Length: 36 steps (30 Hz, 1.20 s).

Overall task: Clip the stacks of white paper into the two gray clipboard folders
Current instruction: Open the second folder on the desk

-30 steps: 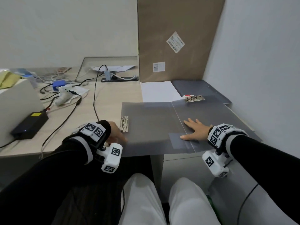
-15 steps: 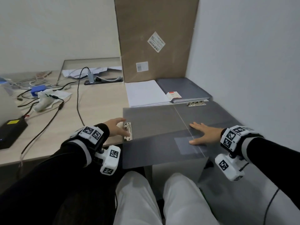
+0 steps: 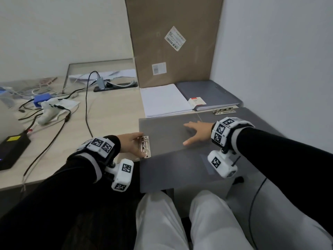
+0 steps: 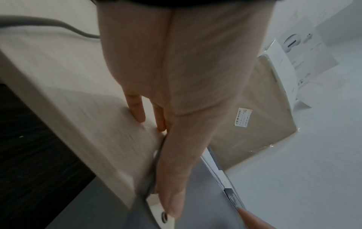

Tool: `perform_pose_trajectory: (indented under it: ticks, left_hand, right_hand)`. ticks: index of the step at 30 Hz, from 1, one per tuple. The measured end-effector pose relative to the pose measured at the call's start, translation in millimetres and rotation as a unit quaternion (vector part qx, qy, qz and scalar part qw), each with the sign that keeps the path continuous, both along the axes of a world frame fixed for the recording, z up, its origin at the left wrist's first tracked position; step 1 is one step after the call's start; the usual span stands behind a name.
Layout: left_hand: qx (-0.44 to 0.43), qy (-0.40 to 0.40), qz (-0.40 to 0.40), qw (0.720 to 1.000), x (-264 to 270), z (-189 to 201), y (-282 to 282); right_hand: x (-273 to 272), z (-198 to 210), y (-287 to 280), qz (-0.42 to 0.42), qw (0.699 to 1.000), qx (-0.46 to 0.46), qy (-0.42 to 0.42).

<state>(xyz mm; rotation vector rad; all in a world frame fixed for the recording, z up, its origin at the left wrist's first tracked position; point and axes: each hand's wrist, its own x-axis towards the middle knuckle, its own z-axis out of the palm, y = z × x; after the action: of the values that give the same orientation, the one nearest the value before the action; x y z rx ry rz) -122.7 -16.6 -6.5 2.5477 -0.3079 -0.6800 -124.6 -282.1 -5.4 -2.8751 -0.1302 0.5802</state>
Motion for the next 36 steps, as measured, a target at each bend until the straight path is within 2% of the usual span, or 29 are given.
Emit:
perform_pose_trajectory:
  ticks: [6, 13, 15, 17, 20, 25, 28, 33, 36]
  left_hand:
    - [-0.007, -0.024, -0.032, 0.999, 0.0, 0.0, 0.5]
    - [0.072, -0.083, -0.047, 0.993, 13.3, -15.8, -0.6]
    - [0.061, -0.081, -0.05, 0.994, 13.0, -14.3, -0.5]
    - [-0.005, -0.03, -0.032, 0.999, 14.1, -11.3, 6.7]
    - [-0.121, 0.064, 0.069, 0.988, 16.6, -5.9, 17.0]
    - [-0.2, 0.053, 0.236, 0.95, 39.0, -13.3, 7.0]
    - [-0.166, 0.005, 0.277, 0.946, 46.7, -18.1, 2.7]
    - [-0.069, -0.044, 0.272, 0.959, 51.9, -4.8, -2.9]
    - [-0.094, -0.089, 0.26, 0.957, 52.4, 9.6, -12.9]
  right_hand:
    - [15.0, -19.3, 13.5, 0.035, 0.996, -0.058, 0.061]
    - [25.4, -37.3, 3.3, 0.048, 0.995, -0.051, 0.075]
    - [26.2, -38.3, 1.7, 0.049, 0.995, -0.047, 0.077]
    - [24.9, -37.7, 1.3, 0.044, 0.996, -0.036, 0.075]
    - [22.4, -36.7, 2.1, 0.037, 0.997, -0.021, 0.071]
    - [9.6, -33.9, 10.7, 0.042, 0.996, -0.015, 0.074]
    - [-1.3, -33.1, 17.7, 0.046, 0.996, -0.01, 0.081]
    - [-15.6, -29.3, 35.5, 0.027, 0.997, 0.013, 0.071]
    - [-19.2, -28.7, 49.0, 0.026, 0.997, 0.032, 0.059]
